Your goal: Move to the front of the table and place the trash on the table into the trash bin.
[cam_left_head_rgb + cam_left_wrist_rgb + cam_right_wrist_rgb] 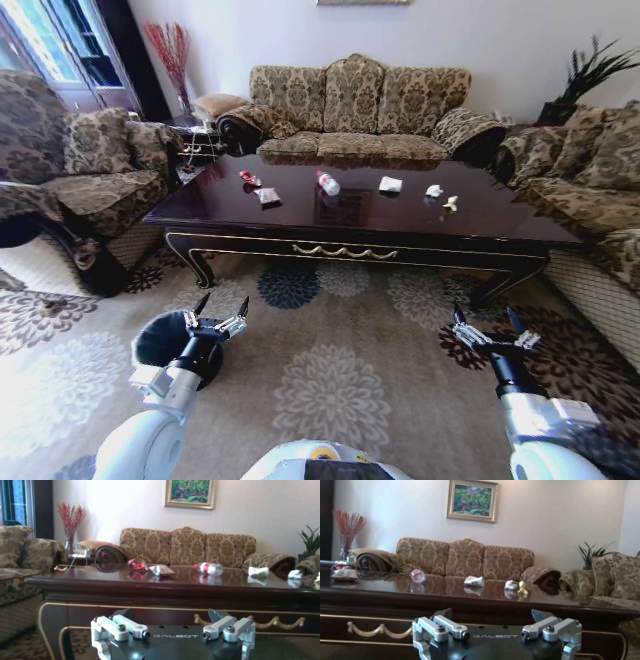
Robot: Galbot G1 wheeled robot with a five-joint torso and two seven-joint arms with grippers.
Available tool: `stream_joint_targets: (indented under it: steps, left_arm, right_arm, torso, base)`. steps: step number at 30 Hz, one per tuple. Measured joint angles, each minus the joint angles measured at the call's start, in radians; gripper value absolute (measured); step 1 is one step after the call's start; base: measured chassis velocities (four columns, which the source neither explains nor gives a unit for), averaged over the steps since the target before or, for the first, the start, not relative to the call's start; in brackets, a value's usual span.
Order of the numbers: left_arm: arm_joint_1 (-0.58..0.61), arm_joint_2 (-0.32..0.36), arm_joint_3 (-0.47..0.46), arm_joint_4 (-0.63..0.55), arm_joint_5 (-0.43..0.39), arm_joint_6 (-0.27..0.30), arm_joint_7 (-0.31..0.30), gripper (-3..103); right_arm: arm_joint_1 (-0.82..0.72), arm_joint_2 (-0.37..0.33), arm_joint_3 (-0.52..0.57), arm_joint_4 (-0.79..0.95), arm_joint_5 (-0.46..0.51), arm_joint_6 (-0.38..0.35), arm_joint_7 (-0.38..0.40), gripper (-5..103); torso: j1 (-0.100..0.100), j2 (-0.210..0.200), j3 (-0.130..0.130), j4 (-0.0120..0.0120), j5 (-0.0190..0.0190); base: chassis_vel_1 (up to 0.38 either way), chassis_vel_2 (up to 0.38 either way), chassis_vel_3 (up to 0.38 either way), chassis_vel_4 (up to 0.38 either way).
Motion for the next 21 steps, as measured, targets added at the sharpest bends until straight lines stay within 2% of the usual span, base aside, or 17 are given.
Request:
stream_joint_targets:
  steps: [12,21]
  left_arm:
    - [0.012,-0.034,-0.009,0.006,0.014,-0.023,0.000,100]
    - [0.010,-0.035,0.004,0.030,0.022,-0.036,-0.020,100]
  right_arm:
    - [0.028,-0.020,-0.056,-0.017,-0.061,-0.018,0.013,100]
    - [0.039,-0.024,-0.061,-0.034,-0.066,-0.022,-0.017,100]
  torso:
    - [0.000,0.000,0.000,0.0001,-0.0002]
    - [0.000,0.000,0.000,0.0003,-0.0001]
  base:
    - [0.324,0.325,-0.324,-0.321]
    - [0.344,0.311,-0.332,-0.322]
